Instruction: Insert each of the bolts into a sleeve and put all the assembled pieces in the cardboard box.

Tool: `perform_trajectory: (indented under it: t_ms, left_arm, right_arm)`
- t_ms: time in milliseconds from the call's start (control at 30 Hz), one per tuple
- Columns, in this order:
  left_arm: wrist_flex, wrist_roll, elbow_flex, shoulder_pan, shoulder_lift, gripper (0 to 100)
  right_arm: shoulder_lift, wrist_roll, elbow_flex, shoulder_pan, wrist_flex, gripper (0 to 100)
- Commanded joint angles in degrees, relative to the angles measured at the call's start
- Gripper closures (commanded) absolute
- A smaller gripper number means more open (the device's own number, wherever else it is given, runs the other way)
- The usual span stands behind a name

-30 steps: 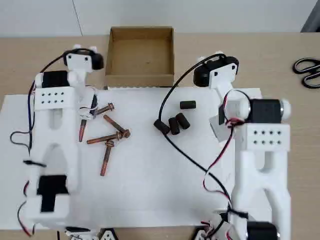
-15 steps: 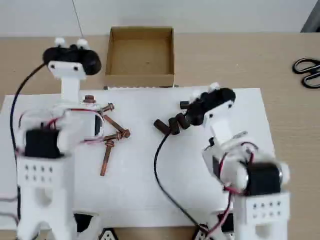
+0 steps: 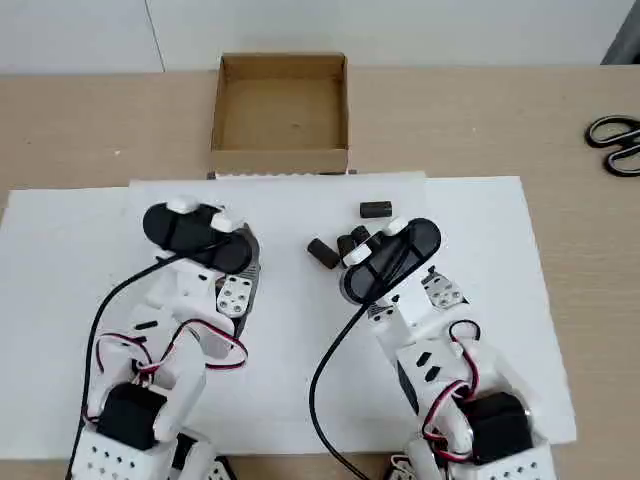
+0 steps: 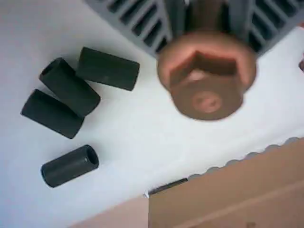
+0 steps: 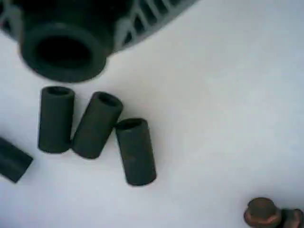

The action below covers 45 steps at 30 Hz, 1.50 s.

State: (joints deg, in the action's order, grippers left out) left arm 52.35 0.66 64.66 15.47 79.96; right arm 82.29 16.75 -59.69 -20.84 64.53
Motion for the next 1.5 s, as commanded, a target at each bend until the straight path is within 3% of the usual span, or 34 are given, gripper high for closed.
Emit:
perform_trajectory:
  t_ms: [0,233,433,600,867,1233,1467]
  left_arm:
    - [-3.3,0.7,1.8,0.2,3.0,99]
    - [-16.1,0.6,16.4,0.2,12.1,99]
    - [-30.2,-1.6,31.9,1.4,24.4,99]
    - [-30.4,-20.5,31.3,1.1,23.2,99]
    - [-30.3,-33.2,31.7,1.1,23.2,99]
    - [-34.3,-36.3,29.9,1.1,23.3,99]
    - [-25.7,-36.4,22.9,1.6,23.2,99]
  right_arm:
    - [2.9,-0.6,-5.2,-1.2,-6.7,99.4]
    - [12.0,-1.0,-22.9,-9.7,-23.3,99.5]
    - [22.4,-1.0,-32.8,-19.1,-26.7,99.6]
    - [21.1,-5.9,-35.3,-21.1,-31.7,99.6]
    - [21.0,-8.3,-36.7,-21.1,-35.0,99.6]
    - [20.8,-8.3,-36.8,-21.1,-30.0,99.6]
    - [20.4,-8.3,-36.8,-21.1,-29.2,99.6]
